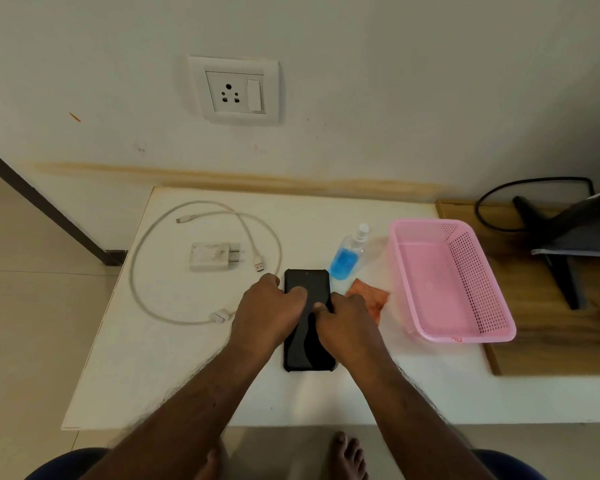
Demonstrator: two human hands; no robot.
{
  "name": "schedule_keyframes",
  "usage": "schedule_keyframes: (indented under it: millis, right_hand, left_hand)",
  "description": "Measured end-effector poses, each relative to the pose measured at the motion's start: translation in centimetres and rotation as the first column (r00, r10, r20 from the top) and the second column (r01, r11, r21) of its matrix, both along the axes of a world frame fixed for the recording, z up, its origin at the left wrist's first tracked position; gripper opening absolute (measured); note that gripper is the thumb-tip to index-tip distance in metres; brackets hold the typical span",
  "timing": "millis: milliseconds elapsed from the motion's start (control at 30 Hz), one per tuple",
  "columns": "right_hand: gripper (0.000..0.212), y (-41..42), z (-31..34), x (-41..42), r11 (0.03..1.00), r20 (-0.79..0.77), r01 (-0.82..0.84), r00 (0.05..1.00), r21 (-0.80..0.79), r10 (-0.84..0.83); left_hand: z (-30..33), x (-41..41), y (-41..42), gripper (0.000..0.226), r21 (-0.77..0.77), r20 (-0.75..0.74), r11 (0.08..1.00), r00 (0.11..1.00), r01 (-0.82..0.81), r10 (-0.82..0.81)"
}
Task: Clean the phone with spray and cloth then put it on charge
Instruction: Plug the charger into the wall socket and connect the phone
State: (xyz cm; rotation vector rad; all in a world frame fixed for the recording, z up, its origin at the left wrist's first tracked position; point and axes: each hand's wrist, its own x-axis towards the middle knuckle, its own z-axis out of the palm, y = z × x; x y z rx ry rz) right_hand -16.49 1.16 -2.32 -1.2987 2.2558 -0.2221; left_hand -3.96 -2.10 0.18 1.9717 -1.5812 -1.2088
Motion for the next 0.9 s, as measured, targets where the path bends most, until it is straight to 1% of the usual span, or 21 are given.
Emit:
schedule_keyframes:
  millis: [167,333,500,567,633,700,800,900]
  right_hand:
    - [0.038,0.1,0.1,-0.2,1.000,0.014,-0.012,1.000,-0.015,0.012]
    - [0.038,0.0,1.2,-0.7,1.000,0.033,-0.003,0.999,-0.015,0.004]
    - [0.041,0.6,3.5,-1.7,0.998,0.021,-0.022,0.999,-0.062,0.023]
    - [0.044,0.5,4.8,-2.7,0.995,0.033,-0.020,0.999,-0.098,0.023]
    - [0.041,0.4,5.8,-3.5,0.993,0.061,0.016,0.998,-0.121,-0.009]
    - [0.037,0.5,6.3,-3.6,0.985,0.080,0.042,0.996,-0.168,-0.029]
    - [0.029,1.0,6.9,-2.6,0.962,0.174,0.074,0.984,-0.264,-0.028]
    - [0.018,1.1,7.5,-1.6,0.941,0.270,0.079,0.963,-0.329,0.013]
  left_hand:
    - [0.0,0.1,-0.1,0.018,-0.013,0.024,1.000,1.000,0.010,-0.010]
    - [-0.1,0.3,-0.2,0.039,-0.040,0.054,0.999,0.999,0.003,0.000]
    - [0.2,0.6,-0.3,0.051,-0.075,0.080,0.997,0.997,-0.008,0.014]
    - [0.4,0.8,-0.4,0.051,-0.090,0.084,0.996,0.996,-0.025,0.033]
    - [0.8,1.0,-0.7,0.048,-0.103,0.090,0.994,0.995,-0.028,0.037]
    - [1.3,1.9,-1.3,0.044,-0.146,0.080,0.988,0.995,-0.041,0.053]
    - [2.2,4.3,-2.8,0.038,-0.231,0.042,0.963,0.988,-0.138,0.152]
    - [2.7,6.9,-4.2,0.034,-0.274,0.005,0.934,0.971,-0.230,0.241]
